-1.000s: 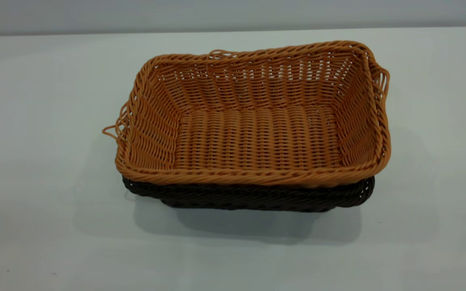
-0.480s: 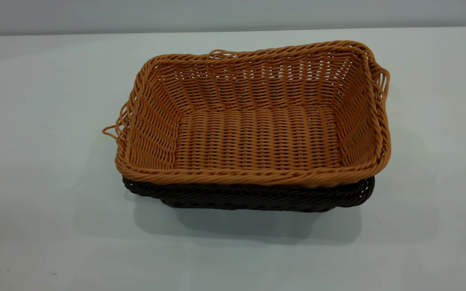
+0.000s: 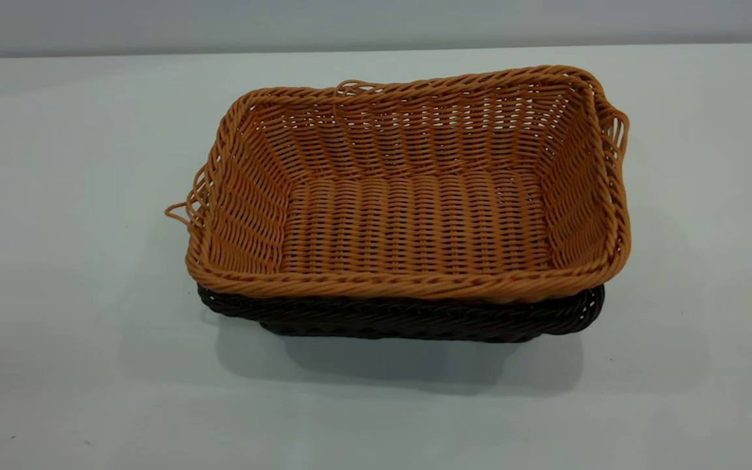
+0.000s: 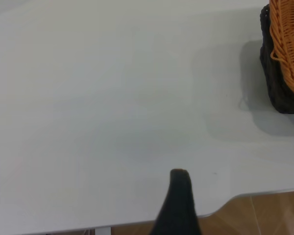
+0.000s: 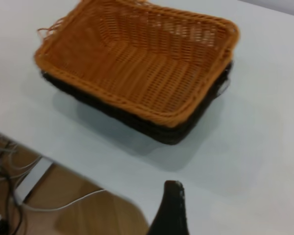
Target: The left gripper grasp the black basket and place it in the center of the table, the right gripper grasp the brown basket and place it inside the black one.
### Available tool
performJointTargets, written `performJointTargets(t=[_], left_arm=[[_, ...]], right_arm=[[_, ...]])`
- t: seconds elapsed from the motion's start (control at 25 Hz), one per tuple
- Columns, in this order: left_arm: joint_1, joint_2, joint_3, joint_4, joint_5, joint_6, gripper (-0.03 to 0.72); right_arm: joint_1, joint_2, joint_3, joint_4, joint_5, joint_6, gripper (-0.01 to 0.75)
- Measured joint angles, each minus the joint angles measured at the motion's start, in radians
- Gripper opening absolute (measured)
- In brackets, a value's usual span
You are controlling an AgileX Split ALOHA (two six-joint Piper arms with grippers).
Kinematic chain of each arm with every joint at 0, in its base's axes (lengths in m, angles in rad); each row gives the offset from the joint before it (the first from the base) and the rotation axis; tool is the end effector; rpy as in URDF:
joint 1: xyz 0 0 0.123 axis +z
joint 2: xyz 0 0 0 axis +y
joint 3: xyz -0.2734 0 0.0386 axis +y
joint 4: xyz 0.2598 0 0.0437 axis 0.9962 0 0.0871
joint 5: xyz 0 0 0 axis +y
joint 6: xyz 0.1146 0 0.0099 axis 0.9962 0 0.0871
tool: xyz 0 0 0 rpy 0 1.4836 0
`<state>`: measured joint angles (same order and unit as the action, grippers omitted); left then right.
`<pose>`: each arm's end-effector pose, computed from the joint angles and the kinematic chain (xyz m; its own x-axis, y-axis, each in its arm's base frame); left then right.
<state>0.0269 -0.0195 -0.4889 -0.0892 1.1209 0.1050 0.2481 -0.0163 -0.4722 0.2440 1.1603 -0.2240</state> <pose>0.0310 -0.0084 0.2635 -0.4960 0.0525 -0.8667 0.0756 0.9970 0.0172 0.0219 0.0318 0.2567 -0.4695 -0.2443 -0.8484 -0.4821 0.8760 0.0145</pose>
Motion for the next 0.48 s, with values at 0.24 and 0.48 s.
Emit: performJointTargets(t=[0.24, 0.48], left_arm=[[0.0, 0.0, 0.0, 0.0, 0.0, 0.0, 0.582], [0.0, 0.0, 0.0, 0.0, 0.0, 0.0, 0.582]], right_arm=[[-0.151, 0.0, 0.0, -0.077, -0.007, 0.103, 0.591], [-0.172, 0.0, 0.002, -0.176, -0.011, 0.245, 0.591]])
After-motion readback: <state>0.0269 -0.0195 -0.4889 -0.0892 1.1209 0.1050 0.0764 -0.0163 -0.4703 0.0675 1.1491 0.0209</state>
